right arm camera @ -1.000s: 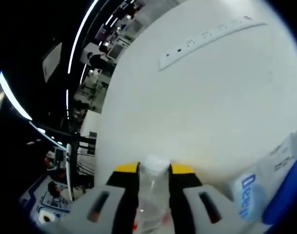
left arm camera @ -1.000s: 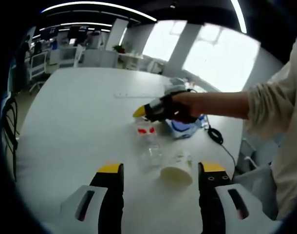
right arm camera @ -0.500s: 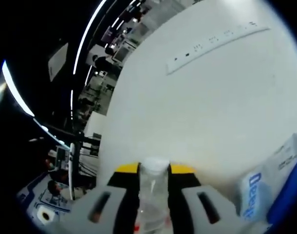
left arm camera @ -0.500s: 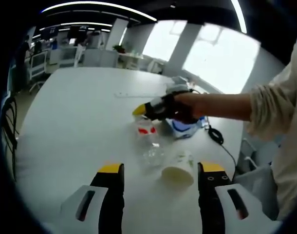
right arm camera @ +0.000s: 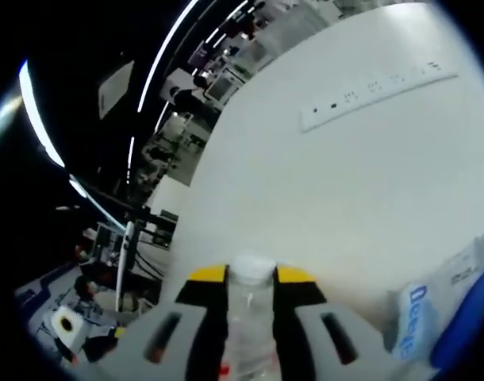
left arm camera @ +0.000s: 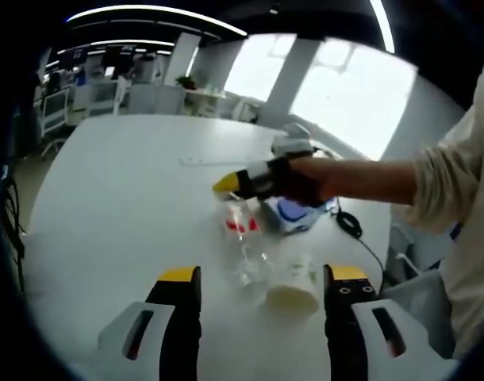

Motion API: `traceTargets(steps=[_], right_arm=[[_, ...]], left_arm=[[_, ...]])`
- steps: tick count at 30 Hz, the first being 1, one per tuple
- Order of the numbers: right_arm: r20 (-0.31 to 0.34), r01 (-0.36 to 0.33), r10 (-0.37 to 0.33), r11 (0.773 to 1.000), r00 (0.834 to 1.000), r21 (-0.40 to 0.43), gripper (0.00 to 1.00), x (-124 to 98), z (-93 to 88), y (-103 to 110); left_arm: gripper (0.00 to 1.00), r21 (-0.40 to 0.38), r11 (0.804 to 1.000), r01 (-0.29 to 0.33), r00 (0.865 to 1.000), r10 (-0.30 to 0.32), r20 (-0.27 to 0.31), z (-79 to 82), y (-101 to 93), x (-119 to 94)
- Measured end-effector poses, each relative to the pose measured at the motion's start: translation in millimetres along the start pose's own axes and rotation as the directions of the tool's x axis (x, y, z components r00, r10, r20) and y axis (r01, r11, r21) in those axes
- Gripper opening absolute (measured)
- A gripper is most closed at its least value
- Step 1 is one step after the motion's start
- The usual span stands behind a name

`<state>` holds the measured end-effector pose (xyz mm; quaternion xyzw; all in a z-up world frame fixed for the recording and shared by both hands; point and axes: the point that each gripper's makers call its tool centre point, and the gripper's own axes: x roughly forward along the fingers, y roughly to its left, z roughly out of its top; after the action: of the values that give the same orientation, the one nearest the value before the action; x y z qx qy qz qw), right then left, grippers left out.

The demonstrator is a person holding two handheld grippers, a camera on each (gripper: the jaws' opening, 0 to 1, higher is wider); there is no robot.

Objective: Arrange the tabletop items into an orderly group along one side of the table until the central work area is clear of visible clutter.

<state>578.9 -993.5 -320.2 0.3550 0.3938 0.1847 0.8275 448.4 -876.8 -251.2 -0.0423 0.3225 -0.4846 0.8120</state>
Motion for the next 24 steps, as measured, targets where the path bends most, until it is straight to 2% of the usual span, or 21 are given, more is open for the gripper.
traceTargets(steps=[5, 11, 14, 15, 16, 18, 19, 20, 24], right_arm=[[0.006, -0.009, 0.01, 0.999, 1.0, -0.045, 0.17, -3.4, 1.7, 6.1], [0.014, -0.034, 0.036, 0.992, 0.999, -0.123, 0.16, -7.7, 0.4, 20.4], [0.019, -0.042, 0.046, 0.987, 0.999, -0.154, 0.16, -9.3, 0.8, 25.0], [0.02, -0.043, 0.047, 0.987, 0.999, -0.156, 0.16, -9.8, 0.4, 25.9], [0.021, -0.045, 0.049, 0.986, 0.999, -0.159, 0.16, -10.0, 0.9, 26.2], [0.023, -0.047, 0.051, 0.985, 0.998, -0.169, 0.16, -11.3, 1.1, 26.8], [0.025, -0.049, 0.054, 0.984, 0.998, -0.172, 0.16, -12.1, 1.0, 27.7], [0.026, -0.052, 0.057, 0.983, 0.998, -0.178, 0.16, -14.2, -1.0, 30.6], [0.028, -0.055, 0.062, 0.977, 0.998, -0.208, 0.16, -18.1, -2.0, 33.9]], left_arm=[[0.6, -0.027, 0.999, 0.045, 0.998, -0.044, 0.035, 18.7, 9.5, 18.5], [0.59, -0.049, 0.99, 0.13, 0.991, -0.128, 0.03, 30.9, 17.7, 59.6], [0.6, -0.05, 0.983, 0.175, 0.985, -0.175, -0.006, 27.5, 18.0, 83.1], [0.6, -0.072, 0.976, 0.207, 0.978, -0.208, -0.014, 26.2, 16.1, 92.1], [0.6, -0.091, 0.974, 0.206, 0.977, -0.211, -0.04, 22.4, 17.5, 96.5], [0.61, -0.068, 0.971, 0.228, 0.972, -0.231, -0.047, 21.0, 19.2, 108.0], [0.61, -0.114, 0.966, 0.23, 0.968, -0.239, -0.07, 15.5, 20.7, 112.0], [0.62, -0.109, 0.966, 0.233, 0.969, -0.241, -0.064, 15.9, 23.1, 115.4], [0.6, -0.141, 0.948, 0.286, 0.952, -0.298, -0.067, 10.9, 21.0, 125.4]])
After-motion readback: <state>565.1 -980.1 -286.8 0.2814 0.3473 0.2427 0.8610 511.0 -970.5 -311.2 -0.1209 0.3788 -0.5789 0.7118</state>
